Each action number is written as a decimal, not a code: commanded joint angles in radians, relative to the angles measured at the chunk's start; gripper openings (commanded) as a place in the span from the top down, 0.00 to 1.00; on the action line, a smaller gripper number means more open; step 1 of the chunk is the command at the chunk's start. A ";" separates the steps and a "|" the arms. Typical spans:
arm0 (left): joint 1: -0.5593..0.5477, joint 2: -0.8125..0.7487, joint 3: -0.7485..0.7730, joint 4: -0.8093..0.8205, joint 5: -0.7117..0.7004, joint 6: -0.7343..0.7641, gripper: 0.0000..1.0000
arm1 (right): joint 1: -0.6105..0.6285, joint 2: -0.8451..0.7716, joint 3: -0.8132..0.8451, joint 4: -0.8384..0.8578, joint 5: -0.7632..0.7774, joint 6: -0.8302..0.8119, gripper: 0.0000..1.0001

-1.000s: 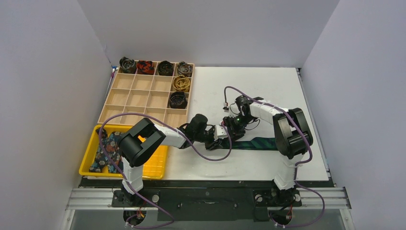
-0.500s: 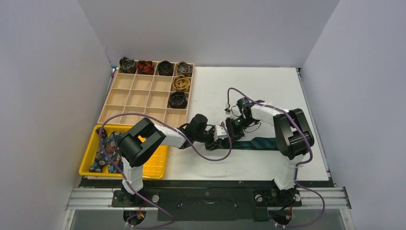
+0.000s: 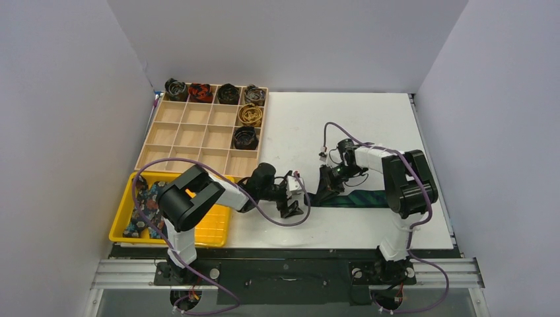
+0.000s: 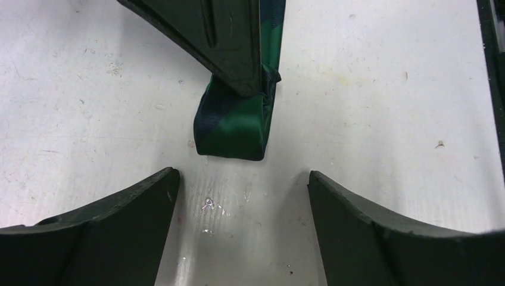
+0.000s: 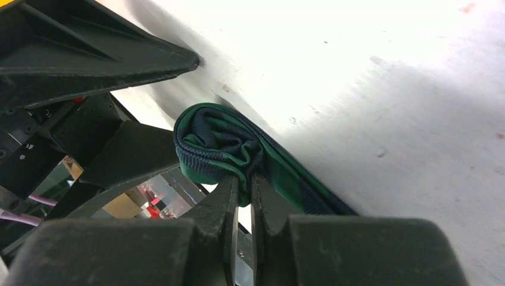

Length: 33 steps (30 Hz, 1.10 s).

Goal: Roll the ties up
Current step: Roll the tie at the center of the board.

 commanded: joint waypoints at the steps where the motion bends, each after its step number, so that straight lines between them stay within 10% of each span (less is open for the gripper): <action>1: 0.003 -0.011 -0.022 0.098 0.040 -0.067 0.22 | -0.034 0.066 -0.021 -0.025 0.173 -0.112 1.00; 12: -0.020 0.183 0.089 0.372 0.060 -0.245 0.28 | -0.049 0.173 0.044 -0.093 0.154 -0.227 1.00; 25: 0.005 0.114 -0.057 0.233 0.022 -0.120 0.77 | 0.037 0.205 0.208 -0.078 0.076 -0.292 0.98; 31: -0.001 0.058 -0.059 0.034 -0.083 -0.052 0.83 | -0.038 -0.023 0.151 -0.106 0.029 -0.254 0.36; 33: -0.009 0.053 -0.049 0.002 -0.108 -0.040 0.84 | -0.049 -0.082 0.139 -0.132 0.010 -0.234 0.35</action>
